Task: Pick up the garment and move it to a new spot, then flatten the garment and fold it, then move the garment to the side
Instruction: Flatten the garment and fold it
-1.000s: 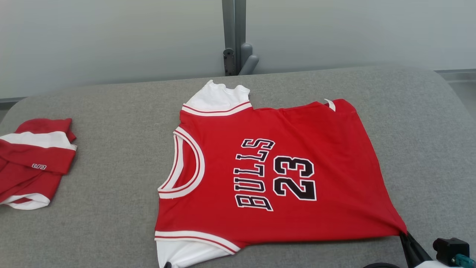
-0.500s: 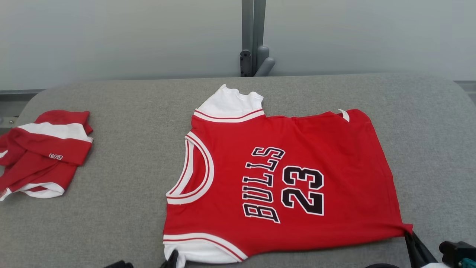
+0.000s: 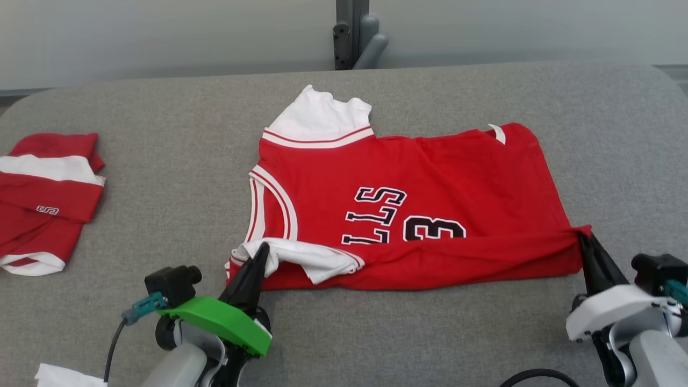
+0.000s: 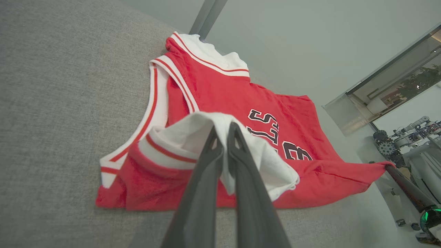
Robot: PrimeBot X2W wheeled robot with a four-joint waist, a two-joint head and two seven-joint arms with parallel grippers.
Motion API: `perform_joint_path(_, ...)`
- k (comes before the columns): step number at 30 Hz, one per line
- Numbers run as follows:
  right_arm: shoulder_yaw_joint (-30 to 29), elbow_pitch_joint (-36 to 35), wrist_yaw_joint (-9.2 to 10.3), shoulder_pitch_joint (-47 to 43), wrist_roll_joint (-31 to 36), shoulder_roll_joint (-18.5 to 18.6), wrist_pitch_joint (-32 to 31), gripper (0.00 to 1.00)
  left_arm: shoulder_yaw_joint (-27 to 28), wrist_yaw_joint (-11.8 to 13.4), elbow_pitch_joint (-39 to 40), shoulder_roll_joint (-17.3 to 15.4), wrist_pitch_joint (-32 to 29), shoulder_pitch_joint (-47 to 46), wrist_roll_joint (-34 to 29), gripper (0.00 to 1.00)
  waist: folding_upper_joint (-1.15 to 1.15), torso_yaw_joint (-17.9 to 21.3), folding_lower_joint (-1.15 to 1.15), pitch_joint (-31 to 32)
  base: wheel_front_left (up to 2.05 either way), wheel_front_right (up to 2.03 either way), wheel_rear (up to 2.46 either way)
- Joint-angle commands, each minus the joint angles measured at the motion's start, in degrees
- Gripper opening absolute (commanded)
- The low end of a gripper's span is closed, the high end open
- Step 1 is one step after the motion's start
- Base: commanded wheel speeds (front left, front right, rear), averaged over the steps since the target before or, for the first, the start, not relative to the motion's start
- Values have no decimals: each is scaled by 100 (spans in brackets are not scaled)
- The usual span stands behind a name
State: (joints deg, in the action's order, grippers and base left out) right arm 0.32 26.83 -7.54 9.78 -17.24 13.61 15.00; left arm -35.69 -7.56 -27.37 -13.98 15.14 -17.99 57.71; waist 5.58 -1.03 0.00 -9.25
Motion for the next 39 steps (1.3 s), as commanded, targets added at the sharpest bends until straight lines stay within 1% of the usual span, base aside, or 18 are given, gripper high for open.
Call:
perform_joint_path(1, 20, 52, 11, 120, 40, 37, 23, 0, 3, 8, -57, -7, -2, -102, 3, 0, 1, 114, 0, -295, 0, 0, 0)
perform_joint_path(6, 141, 343, 11, 716, 164, 72, 22, 0, 78, 8, -312, 158, -2, -480, -55, 0, 1, 152, 0, -595, 0, 0, 0)
perform_joint_path(14, -22, 868, 11, 1253, 333, 92, 22, 0, 194, 8, -554, 347, -2, -864, -212, 0, 1, 109, 0, -923, 0, 0, 0)
perform_joint_path(18, -91, 964, 11, 1411, 400, 58, 23, 0, 338, 8, -583, 399, -2, -961, -307, 0, 1, 88, 0, -1006, 0, 0, 0)
perform_joint_path(23, -163, 947, 11, 1540, 490, 35, 23, 0, 665, 8, -491, 496, -2, -962, -539, 0, 1, 64, 0, -1081, 0, 0, 0)
perform_joint_path(29, -224, 972, 11, 1656, 559, 18, 23, 0, 823, 8, -489, 541, -2, -916, -738, 0, 1, 46, 0, -1144, 0, 0, 0)
perform_joint_path(30, -263, 939, 11, 1680, 540, -5, 23, 20, 905, 8, -480, 564, -2, -921, -802, 0, 1, 45, 0, -1158, 0, 0, 0)
perform_joint_path(31, -286, 926, 11, 1679, 544, -17, 23, 82, 994, 8, -460, 584, -1, -924, -898, 5, 1, 45, 0, -1169, 0, 0, 0)
perform_joint_path(32, -314, 919, 11, 1680, 561, -36, 22, 100, 1078, 8, -442, 614, -2, -911, -1009, 40, 1, 47, 0, -1176, 0, 0, 0)
perform_joint_path(33, -343, 900, 11, 1691, 576, -53, 22, 100, 1128, 8, -432, 651, -2, -877, -1061, 100, 1, 50, 0, -1177, 0, 0, 0)
perform_joint_path(37, -464, 765, 11, 1540, 584, -87, 22, 100, 1424, 8, -366, 747, -2, -746, -1426, 100, 1, 51, 0, -1110, 0, 0, 0)
perform_joint_path(39, -523, 626, 11, 1382, 540, -104, 21, 100, 1693, 8, -267, 793, -1, -626, -1716, 100, 1, 53, 0, -1041, 0, 0, 0)
